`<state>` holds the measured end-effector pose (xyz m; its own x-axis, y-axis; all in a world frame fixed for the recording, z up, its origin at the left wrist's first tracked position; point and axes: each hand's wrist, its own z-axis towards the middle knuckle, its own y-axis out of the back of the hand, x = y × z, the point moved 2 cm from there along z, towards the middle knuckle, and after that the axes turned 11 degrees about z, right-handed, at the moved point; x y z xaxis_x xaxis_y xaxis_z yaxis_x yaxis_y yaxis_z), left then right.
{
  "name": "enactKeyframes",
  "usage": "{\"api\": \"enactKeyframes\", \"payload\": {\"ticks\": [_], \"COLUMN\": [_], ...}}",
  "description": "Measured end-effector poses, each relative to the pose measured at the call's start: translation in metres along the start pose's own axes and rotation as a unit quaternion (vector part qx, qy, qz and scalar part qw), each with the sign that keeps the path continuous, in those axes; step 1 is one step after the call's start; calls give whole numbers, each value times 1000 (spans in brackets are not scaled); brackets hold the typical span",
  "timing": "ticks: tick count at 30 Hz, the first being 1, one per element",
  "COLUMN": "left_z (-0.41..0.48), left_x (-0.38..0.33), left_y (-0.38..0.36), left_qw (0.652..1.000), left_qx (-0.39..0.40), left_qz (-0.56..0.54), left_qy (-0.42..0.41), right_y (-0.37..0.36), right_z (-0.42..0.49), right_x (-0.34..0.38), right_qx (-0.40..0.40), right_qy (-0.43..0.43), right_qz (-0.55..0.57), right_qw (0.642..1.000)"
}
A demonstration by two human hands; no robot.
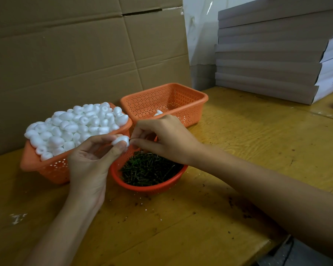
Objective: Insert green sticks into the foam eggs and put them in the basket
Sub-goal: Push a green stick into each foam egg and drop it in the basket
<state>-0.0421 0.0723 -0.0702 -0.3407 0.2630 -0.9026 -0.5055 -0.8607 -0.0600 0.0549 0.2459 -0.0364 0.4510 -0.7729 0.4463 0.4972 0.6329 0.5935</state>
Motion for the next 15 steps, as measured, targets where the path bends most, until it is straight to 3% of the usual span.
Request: {"api": "enactKeyframes", "payload": {"ticks": [15], "left_z": [-1], "left_x": [-2], "left_y": [-2], "left_qw": [1000], "left_qx": [-13], "left_qz": [2], "left_qy": [10], "right_y": [-1], "right_z": [0], "right_x": [0], "right_qx": [16], "right_qy": [-33], "right_qz": [24], "right_qw": [999]}}
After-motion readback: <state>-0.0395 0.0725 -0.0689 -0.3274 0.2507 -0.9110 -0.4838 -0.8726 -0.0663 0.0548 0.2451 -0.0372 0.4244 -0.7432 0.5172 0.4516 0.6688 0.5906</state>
